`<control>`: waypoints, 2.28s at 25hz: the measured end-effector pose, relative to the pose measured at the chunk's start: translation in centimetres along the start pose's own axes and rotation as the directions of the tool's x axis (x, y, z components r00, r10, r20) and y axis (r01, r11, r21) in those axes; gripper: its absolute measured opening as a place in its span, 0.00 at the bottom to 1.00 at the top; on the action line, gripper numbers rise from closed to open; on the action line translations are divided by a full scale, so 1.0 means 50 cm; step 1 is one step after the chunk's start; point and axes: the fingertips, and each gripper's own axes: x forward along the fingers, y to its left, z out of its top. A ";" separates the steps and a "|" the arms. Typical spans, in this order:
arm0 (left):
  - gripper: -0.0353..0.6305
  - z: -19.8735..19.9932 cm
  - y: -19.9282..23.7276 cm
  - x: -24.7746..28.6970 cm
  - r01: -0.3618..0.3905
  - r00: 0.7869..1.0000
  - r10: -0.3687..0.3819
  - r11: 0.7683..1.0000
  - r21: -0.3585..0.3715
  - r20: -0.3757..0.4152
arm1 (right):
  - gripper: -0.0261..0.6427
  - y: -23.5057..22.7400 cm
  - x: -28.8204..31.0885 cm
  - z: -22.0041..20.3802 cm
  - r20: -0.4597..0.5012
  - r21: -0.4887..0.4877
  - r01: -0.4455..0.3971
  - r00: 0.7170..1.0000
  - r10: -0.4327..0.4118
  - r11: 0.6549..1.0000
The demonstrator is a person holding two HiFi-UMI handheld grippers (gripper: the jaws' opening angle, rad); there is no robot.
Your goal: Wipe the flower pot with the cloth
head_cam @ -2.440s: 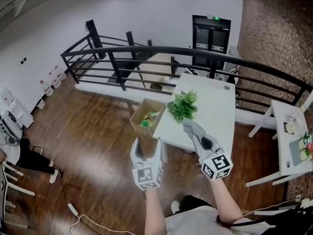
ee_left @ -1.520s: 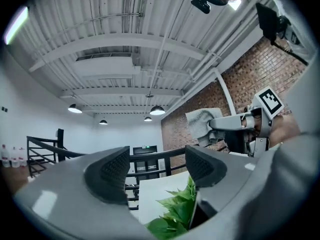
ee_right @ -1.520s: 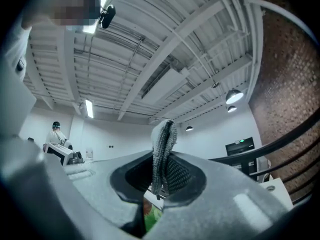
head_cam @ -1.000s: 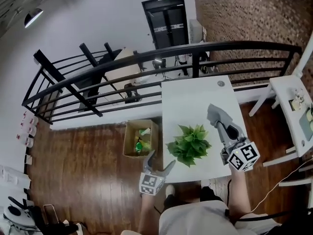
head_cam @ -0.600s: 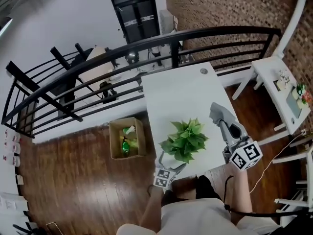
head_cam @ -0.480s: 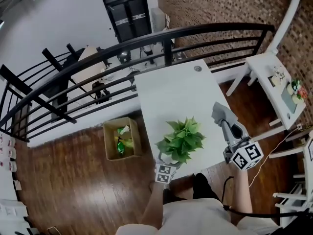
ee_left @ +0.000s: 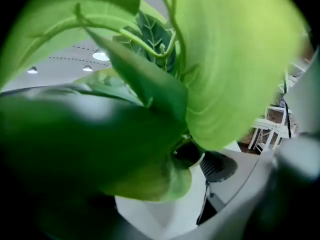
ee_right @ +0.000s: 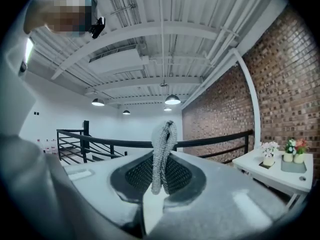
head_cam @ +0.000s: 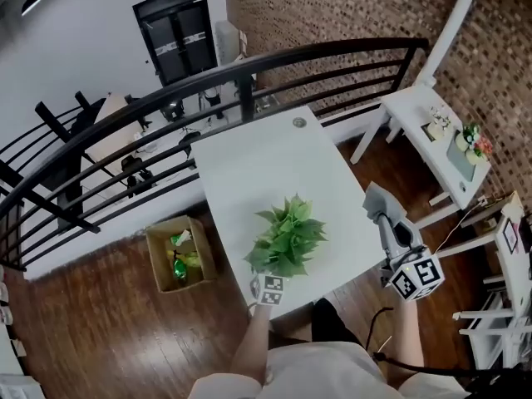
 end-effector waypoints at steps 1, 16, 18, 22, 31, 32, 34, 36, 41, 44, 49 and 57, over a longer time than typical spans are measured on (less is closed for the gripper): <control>0.86 -0.001 0.002 0.005 0.004 1.000 -0.004 1.000 0.010 -0.001 | 0.07 0.000 -0.003 0.005 0.003 -0.005 0.006 1.000 -0.006 1.000; 0.84 0.134 0.065 -0.037 0.192 0.981 -0.155 0.878 -0.439 0.120 | 0.07 0.059 0.078 0.032 0.015 -0.040 -0.130 0.991 0.131 0.991; 0.84 0.180 0.073 -0.048 0.245 0.967 -0.178 0.841 -0.483 0.181 | 0.07 0.075 0.090 0.021 -0.008 -0.041 -0.195 0.981 0.195 0.980; 0.84 0.291 0.064 -0.085 0.400 0.912 -0.260 0.730 -0.554 0.316 | 0.07 0.152 0.097 -0.037 -0.136 0.038 -0.486 0.863 0.487 0.873; 0.84 0.468 0.038 -0.233 0.635 0.767 -0.423 0.609 -0.476 0.482 | 0.07 0.370 0.097 -0.087 -0.226 0.455 -0.726 0.466 0.856 0.515; 0.84 0.482 0.032 -0.246 0.646 0.757 -0.438 0.611 -0.456 0.485 | 0.07 0.380 0.107 -0.079 -0.232 0.450 -0.729 0.461 0.856 0.515; 0.84 0.499 0.025 -0.263 0.650 0.752 -0.448 0.625 -0.431 0.484 | 0.07 0.380 0.124 -0.067 -0.236 0.453 -0.719 0.473 0.849 0.527; 0.84 0.506 0.026 -0.270 0.650 0.750 -0.443 0.634 -0.419 0.491 | 0.07 0.359 0.140 -0.062 -0.218 0.478 -0.687 0.510 0.832 0.547; 0.84 0.519 0.009 -0.297 0.682 0.723 -0.495 0.624 -0.382 0.482 | 0.06 0.320 0.192 -0.088 -0.287 0.483 -0.612 0.565 0.773 0.627; 0.84 0.528 -0.029 -0.325 0.739 0.668 -0.557 0.575 -0.352 0.494 | 0.06 0.336 0.199 -0.117 -0.325 0.499 -0.613 0.522 0.788 0.612; 0.84 0.565 -0.084 -0.357 0.830 0.551 -0.601 0.465 -0.308 0.579 | 0.06 0.390 0.185 -0.146 -0.241 0.605 -0.676 0.348 0.906 0.421; 0.83 0.564 -0.013 -0.371 0.787 0.595 -0.450 0.494 -0.369 0.666 | 0.06 0.384 0.198 -0.102 -0.124 0.618 -0.693 0.381 0.916 0.372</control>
